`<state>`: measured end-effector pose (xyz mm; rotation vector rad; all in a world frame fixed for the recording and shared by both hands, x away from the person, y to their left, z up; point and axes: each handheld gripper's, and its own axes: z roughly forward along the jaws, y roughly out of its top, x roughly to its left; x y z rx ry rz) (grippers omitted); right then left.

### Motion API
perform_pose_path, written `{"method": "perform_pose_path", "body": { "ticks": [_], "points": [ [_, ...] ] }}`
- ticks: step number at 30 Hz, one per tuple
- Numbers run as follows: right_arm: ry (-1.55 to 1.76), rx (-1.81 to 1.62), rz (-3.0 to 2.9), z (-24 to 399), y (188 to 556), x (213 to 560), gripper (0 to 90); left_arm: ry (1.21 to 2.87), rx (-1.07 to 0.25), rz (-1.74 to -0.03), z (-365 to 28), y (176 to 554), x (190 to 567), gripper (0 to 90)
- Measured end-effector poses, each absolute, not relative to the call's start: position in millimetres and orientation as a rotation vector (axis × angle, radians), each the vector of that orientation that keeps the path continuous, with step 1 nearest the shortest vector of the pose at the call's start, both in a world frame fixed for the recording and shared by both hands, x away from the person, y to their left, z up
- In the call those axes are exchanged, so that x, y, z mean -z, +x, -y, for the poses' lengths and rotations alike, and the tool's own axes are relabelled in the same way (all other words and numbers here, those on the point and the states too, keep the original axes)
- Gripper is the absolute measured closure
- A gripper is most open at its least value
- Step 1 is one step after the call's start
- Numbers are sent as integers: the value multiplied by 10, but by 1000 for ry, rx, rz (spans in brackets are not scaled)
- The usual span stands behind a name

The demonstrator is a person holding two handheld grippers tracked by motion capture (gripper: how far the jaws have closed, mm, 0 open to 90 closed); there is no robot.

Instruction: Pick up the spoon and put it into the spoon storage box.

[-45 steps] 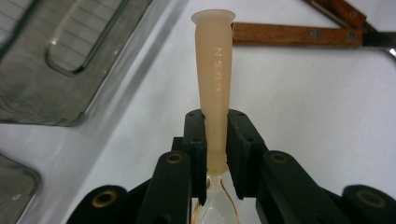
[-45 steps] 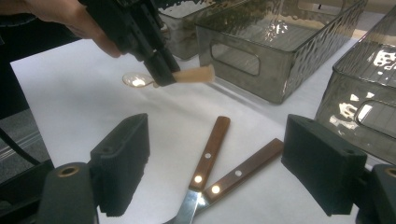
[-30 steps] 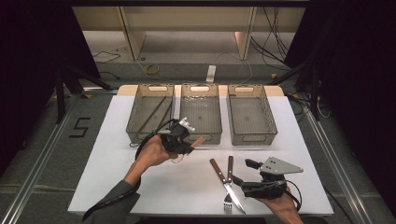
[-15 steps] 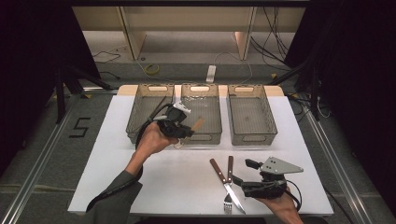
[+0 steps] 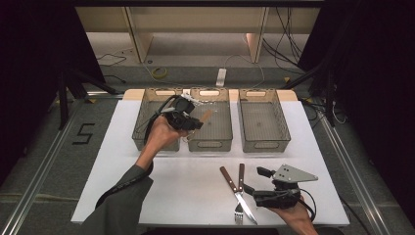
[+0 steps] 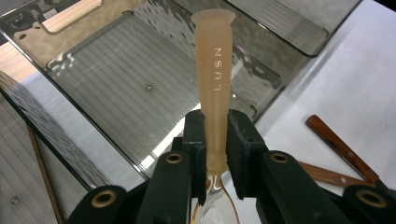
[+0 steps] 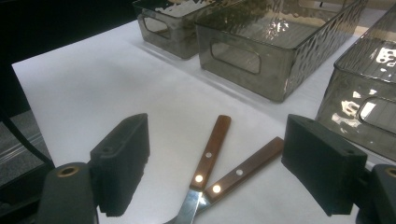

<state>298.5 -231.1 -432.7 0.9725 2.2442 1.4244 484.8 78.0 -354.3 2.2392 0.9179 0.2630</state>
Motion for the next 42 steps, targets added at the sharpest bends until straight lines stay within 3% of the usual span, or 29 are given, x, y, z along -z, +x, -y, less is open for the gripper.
{"method": "perform_pose_path", "body": {
  "ticks": [14, 42],
  "points": [
    [972, -1430, -2244, 2307, 2982, 4329, 238, 2184, -279, -1008, -808, 5127, 3559, 781],
    [966, -1430, -2253, 2298, 2981, 4332, 239, 2125, -289, -1083, -659, 5285, 3791, 775]
  ]
}}
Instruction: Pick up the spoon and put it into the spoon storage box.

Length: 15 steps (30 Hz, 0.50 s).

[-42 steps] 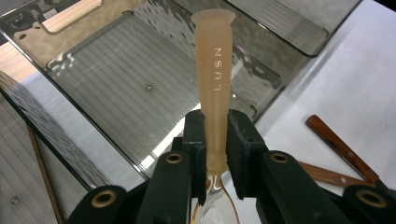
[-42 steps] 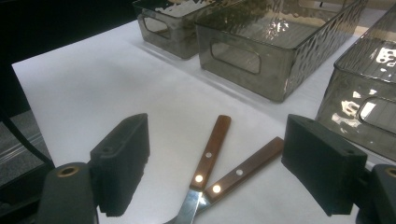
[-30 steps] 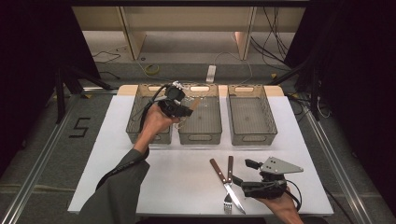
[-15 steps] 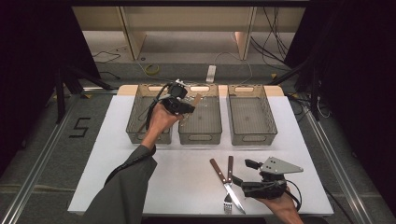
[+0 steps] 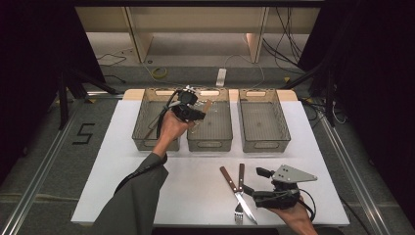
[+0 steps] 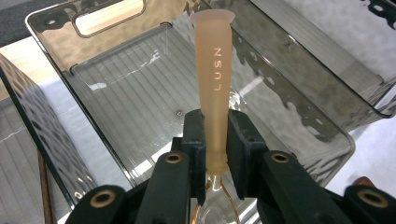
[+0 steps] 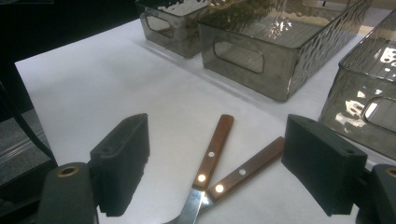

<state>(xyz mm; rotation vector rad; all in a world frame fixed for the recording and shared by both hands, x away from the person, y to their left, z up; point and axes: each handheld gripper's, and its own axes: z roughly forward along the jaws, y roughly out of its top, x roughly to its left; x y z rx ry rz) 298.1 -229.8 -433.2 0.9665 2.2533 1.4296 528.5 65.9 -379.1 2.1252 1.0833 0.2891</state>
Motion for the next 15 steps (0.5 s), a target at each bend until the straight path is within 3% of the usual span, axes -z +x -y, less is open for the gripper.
{"method": "perform_pose_path", "body": {
  "ticks": [12, 14, 15],
  "points": [
    [968, -1432, -2254, 2302, 2980, 4332, 239, 2121, -271, -1110, -625, 5311, 3879, 761],
    [967, -1432, -2253, 2303, 2980, 4332, 239, 2107, -258, -1115, -634, 5321, 3888, 707],
    [968, -1432, -2254, 2302, 2979, 4332, 238, 2100, -251, -1127, -635, 5326, 3885, 625]
  ]
}}
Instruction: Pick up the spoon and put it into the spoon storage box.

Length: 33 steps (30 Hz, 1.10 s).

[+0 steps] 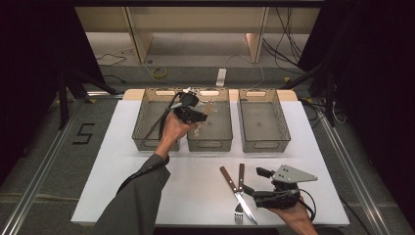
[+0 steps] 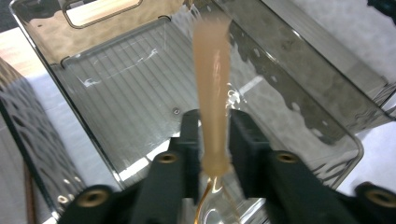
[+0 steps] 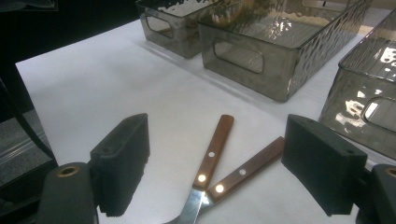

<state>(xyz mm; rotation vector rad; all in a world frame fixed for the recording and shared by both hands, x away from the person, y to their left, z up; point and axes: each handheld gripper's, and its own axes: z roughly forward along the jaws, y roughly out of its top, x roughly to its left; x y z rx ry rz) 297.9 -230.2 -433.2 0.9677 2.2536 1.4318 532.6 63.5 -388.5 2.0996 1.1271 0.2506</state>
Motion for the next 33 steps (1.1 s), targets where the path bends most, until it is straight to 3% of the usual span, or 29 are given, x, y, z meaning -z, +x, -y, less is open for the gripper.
{"method": "perform_pose_path", "body": {
  "ticks": [4, 12, 20, 33],
  "points": [
    [965, -1430, -2254, 2302, 2979, 4331, 239, 2106, -239, -1116, -654, 5300, 3852, 452],
    [967, -1424, -2257, 2299, 2978, 4335, 239, 2056, -206, -1102, -825, 5118, 3752, 274],
    [979, -1419, -2272, 2281, 2996, 4339, 238, 2000, -182, -1089, -1087, 4807, 3821, 208],
    [984, -1423, -2275, 2265, 3018, 4318, 241, 1890, -200, -1046, -1300, 4442, 3968, 200]
  ]
}}
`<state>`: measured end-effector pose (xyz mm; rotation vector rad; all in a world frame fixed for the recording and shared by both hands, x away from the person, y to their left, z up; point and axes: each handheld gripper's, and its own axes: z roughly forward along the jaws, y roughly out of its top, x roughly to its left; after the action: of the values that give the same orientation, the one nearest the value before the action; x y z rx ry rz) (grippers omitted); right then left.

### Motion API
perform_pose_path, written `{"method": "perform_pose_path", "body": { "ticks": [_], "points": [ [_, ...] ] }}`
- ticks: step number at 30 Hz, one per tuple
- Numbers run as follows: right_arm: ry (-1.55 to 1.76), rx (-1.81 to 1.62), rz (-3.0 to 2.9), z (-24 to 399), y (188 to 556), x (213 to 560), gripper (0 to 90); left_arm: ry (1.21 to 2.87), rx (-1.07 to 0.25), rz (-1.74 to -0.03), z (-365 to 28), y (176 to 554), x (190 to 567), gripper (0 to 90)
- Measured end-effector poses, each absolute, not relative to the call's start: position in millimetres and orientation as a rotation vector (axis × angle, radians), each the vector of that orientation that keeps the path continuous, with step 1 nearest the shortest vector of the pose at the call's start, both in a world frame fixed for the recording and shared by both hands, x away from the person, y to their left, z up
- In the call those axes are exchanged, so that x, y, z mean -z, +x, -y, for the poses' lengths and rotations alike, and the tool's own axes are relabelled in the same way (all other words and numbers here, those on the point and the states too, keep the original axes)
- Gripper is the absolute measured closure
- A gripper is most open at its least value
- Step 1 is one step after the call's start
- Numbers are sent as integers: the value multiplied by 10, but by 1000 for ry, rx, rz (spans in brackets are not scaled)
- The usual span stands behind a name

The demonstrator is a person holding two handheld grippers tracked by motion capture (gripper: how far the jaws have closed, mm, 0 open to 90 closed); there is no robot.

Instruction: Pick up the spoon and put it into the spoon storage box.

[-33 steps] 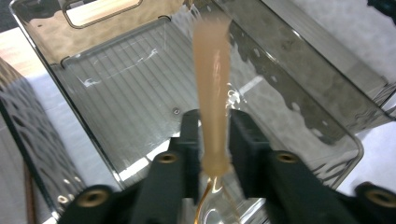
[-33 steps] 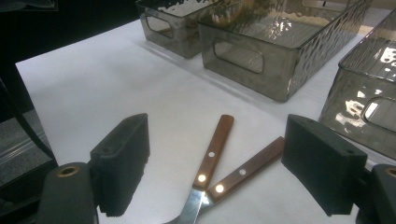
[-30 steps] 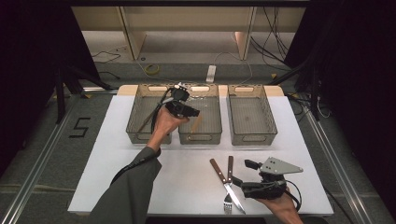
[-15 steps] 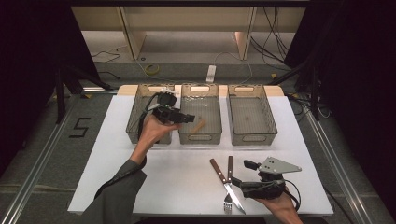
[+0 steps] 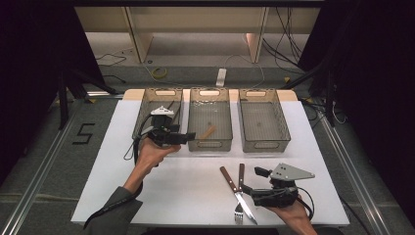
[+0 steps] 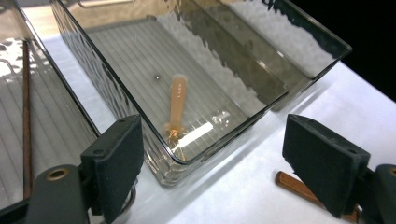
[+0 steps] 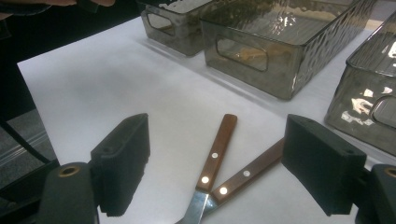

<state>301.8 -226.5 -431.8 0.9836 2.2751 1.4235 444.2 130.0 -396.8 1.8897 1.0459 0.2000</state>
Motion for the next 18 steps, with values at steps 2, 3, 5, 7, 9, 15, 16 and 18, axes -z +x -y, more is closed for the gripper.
{"method": "perform_pose_path", "body": {
  "ticks": [2, 3, 5, 7, 9, 15, 16, 18],
  "points": [
    [988, -1430, -2274, 2273, 3019, 4313, 242, 1883, -215, -1030, -1303, 4390, 3958, 200],
    [987, -1430, -2273, 2274, 3020, 4312, 242, 1878, -217, -1026, -1305, 4361, 3951, 200],
    [983, -1430, -2276, 2275, 3025, 4316, 242, 1882, -233, -1009, -1314, 4296, 3950, 196],
    [986, -1424, -2278, 2274, 3030, 4317, 242, 1883, -242, -1000, -1333, 4233, 3976, 194],
    [989, -1417, -2282, 2271, 3040, 4319, 242, 1882, -240, -1001, -1374, 4175, 4000, 191],
    [985, -1393, -2295, 2241, 3103, 4328, 243, 1886, -249, -964, -1377, 3967, 3976, 176],
    [980, -1387, -2298, 2237, 3114, 4328, 243, 1892, -256, -957, -1380, 3941, 3980, 175],
    [980, -1379, -2303, 2234, 3136, 4328, 244, 1905, -269, -945, -1393, 3902, 3999, 172]
  ]
}}
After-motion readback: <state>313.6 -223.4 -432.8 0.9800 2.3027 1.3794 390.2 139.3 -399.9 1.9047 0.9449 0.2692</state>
